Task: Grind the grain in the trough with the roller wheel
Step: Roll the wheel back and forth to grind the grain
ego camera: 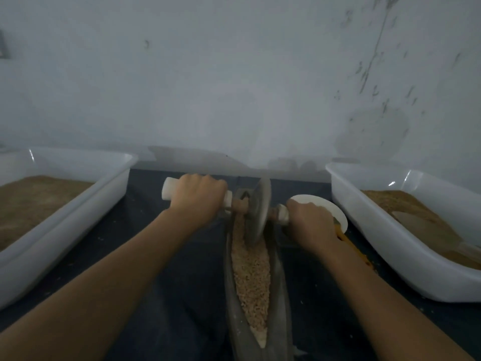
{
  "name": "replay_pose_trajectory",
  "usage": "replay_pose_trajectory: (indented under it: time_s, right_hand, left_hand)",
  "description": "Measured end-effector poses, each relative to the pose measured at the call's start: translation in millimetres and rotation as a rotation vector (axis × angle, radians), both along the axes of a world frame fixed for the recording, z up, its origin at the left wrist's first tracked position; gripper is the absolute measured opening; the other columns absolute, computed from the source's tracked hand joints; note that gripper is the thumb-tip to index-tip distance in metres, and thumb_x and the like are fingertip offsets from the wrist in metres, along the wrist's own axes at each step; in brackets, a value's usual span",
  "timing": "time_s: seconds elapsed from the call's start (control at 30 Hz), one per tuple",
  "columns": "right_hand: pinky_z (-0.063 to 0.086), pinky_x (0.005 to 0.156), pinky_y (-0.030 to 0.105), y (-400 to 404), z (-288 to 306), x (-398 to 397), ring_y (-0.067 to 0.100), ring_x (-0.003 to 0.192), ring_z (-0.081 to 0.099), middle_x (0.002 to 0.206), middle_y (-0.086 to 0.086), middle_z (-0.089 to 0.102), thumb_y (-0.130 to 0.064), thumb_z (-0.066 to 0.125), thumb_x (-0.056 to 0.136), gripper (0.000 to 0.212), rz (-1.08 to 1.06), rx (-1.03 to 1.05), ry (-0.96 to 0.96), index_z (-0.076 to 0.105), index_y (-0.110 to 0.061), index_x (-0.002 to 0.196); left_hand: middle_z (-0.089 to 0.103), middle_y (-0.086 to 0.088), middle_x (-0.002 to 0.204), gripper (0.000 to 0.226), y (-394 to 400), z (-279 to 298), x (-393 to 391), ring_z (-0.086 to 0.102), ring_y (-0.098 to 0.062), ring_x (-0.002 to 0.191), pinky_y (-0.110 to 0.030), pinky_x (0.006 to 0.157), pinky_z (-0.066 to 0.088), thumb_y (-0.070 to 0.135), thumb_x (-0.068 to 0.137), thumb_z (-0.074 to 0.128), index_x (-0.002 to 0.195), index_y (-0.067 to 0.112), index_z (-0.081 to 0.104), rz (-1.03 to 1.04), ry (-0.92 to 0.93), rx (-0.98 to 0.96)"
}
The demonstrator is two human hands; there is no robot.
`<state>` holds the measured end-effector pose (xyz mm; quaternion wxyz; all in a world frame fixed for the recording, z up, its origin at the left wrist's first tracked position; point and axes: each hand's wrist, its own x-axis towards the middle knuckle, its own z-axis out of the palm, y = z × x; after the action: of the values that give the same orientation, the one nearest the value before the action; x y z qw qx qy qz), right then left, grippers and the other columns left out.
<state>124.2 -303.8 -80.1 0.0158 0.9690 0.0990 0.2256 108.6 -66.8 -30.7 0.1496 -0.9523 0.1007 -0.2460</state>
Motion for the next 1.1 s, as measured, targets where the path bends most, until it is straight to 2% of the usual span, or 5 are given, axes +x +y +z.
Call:
replay_pose_trajectory:
  time_s: [0.33, 0.47, 0.63, 0.8, 1.1]
  right_hand:
    - [0.025, 0.039, 0.021, -9, 35, -141, 0.022, 0.033, 0.042, 0.046, 0.002, 0.047, -0.006, 0.086, 0.033, 0.048, 0.254, -0.236, -0.239, 0.048, -0.016, 0.060]
    - [0.025, 0.042, 0.022, -7, 26, -120, 0.022, 0.033, 0.046, 0.046, 0.001, 0.049, -0.015, 0.092, 0.032, 0.051, 0.230, -0.226, -0.164, 0.051, -0.016, 0.062]
    - [0.013, 0.046, 0.025, 9, 26, -34, 0.024, 0.059, 0.056, 0.068, 0.000, 0.058, -0.030, 0.071, 0.078, 0.032, 0.043, -0.293, -0.181, 0.040, -0.023, 0.079]
    - [0.021, 0.051, 0.032, 23, 38, -19, 0.031, 0.075, 0.062, 0.084, 0.007, 0.065, -0.022, 0.066, 0.082, 0.020, 0.050, -0.269, -0.168, 0.048, -0.017, 0.089]
    - [0.018, 0.042, 0.022, -7, 27, -147, 0.018, 0.032, 0.034, 0.043, -0.002, 0.042, -0.016, 0.089, 0.032, 0.057, 0.235, -0.215, -0.172, 0.040, -0.020, 0.062]
  left_hand:
    - [0.042, 0.013, 0.065, 0.033, 33, -33, -132, 0.046, -0.008, 0.060, -0.029, 0.058, 0.038, 0.055, 0.080, 0.053, 0.074, 0.036, 0.027, -0.027, 0.176, -0.146]
    - [0.035, 0.011, 0.059, 0.041, 32, -33, -118, 0.041, -0.013, 0.052, -0.028, 0.050, 0.024, 0.058, 0.073, 0.057, 0.072, 0.034, 0.024, -0.047, 0.066, -0.072]
    - [0.061, 0.002, 0.085, 0.022, 20, -31, -31, 0.058, -0.025, 0.074, -0.032, 0.062, 0.035, 0.040, 0.083, 0.057, 0.078, 0.030, 0.037, 0.031, 0.088, -0.213]
    - [0.060, 0.001, 0.080, 0.022, 22, -32, 0, 0.045, -0.021, 0.065, -0.034, 0.063, 0.038, 0.036, 0.083, 0.060, 0.072, 0.029, 0.041, 0.024, 0.132, -0.302]
    - [0.043, 0.007, 0.052, 0.046, 37, -34, -135, 0.049, -0.027, 0.039, -0.026, 0.043, 0.031, 0.031, 0.055, 0.079, 0.065, 0.024, 0.035, -0.280, -0.134, -0.129]
